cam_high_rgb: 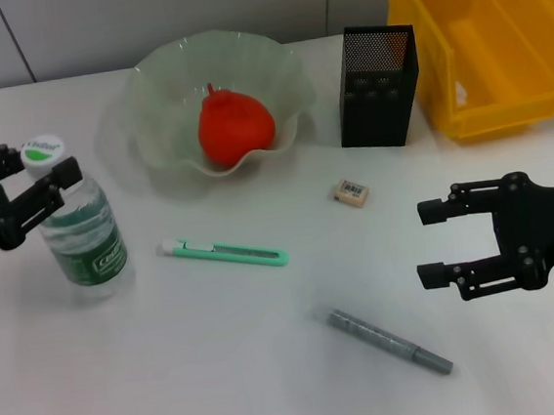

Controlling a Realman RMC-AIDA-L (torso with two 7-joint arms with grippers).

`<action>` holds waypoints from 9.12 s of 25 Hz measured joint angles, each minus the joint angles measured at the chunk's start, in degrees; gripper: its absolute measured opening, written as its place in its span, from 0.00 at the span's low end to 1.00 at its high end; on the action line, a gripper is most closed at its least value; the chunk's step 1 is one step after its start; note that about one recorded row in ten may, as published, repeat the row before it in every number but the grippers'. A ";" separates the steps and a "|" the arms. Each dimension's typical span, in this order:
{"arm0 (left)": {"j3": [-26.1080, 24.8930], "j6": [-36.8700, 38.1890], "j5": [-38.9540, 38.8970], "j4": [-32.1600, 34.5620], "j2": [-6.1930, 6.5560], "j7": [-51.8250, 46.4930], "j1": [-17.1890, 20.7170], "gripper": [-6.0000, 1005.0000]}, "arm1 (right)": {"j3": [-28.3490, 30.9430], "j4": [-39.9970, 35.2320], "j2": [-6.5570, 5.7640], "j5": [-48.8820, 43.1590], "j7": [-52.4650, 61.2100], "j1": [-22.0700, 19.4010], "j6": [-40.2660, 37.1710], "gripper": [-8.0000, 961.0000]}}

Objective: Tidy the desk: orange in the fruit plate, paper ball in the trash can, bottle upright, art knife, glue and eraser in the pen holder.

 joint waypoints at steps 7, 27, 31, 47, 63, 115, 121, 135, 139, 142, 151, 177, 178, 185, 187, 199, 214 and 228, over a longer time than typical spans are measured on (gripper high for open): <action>0.23 0.80 -0.95 -0.38 -0.37 1.92 2.20 0.45 | 0.39 0.45 -0.22 -0.24 -0.08 -0.11 0.35 0.81; 0.22 3.73 -3.48 -2.00 -0.36 2.42 3.51 0.45 | 0.70 0.53 0.02 -1.83 -0.86 0.41 0.39 0.81; 0.17 3.75 -3.61 -2.88 -0.30 2.40 3.54 0.45 | 0.69 0.54 0.08 -1.83 -0.85 0.54 0.40 0.81; 0.33 3.49 -3.65 -5.72 -0.27 4.87 3.36 0.45 | 0.06 0.66 0.18 -2.30 -0.41 0.85 0.39 0.81; 0.10 4.42 -4.00 -7.50 -0.21 6.23 3.43 0.56 | -0.01 1.24 0.29 -2.36 -0.18 1.02 -0.07 0.81; -3.81 21.44 14.75 -10.62 1.31 17.70 9.06 0.80 | -34.18 12.30 0.79 -31.44 40.35 47.05 24.75 0.81; -3.81 21.06 15.58 -10.62 0.28 17.98 7.78 0.80 | -38.87 18.79 1.11 -28.48 41.66 49.67 29.81 0.81; -3.40 20.11 16.25 -12.22 0.02 18.79 6.13 0.80 | -50.70 22.70 1.17 -19.33 42.52 47.31 41.22 0.81; -2.28 19.41 16.32 -12.65 -0.14 18.91 5.82 0.80 | -52.28 23.25 1.17 -17.84 42.17 46.50 44.14 0.81; -1.85 18.90 16.33 -14.16 -0.16 19.37 5.05 0.80 | -54.24 23.54 1.17 -17.67 42.17 45.87 46.22 0.81; -0.89 17.69 16.41 -14.99 -0.25 19.59 4.14 0.80 | -56.34 24.03 1.16 -13.16 38.87 43.51 50.21 0.81; -0.21 17.63 16.16 -16.72 -0.45 19.18 2.53 0.80 | -56.44 29.95 1.16 -5.43 31.76 42.34 56.75 0.70; -0.21 17.63 16.13 -16.72 -0.46 19.18 2.52 0.80 | -56.44 29.97 1.16 -5.23 31.51 42.24 56.76 0.67; -0.20 17.59 15.92 -16.71 -0.46 19.15 2.41 0.80 | -56.44 31.32 1.16 -0.30 27.74 41.91 56.40 0.49; -0.20 17.57 15.91 -16.71 -0.46 19.15 2.40 0.80 | -56.44 31.65 1.16 -0.13 27.63 41.91 56.39 0.46; -0.21 16.73 15.95 -18.00 -0.45 19.55 1.64 0.80 | -56.44 32.56 1.16 -0.13 26.99 41.76 56.78 0.40; -0.21 16.69 15.91 -18.00 -0.45 19.59 1.39 0.79 | -56.52 32.51 1.16 -0.14 26.20 41.73 56.41 0.16; -0.21 16.46 15.91 -18.00 -0.46 19.59 1.45 0.79 | -55.66 27.89 0.58 -1.18 27.40 40.14 53.27 0.11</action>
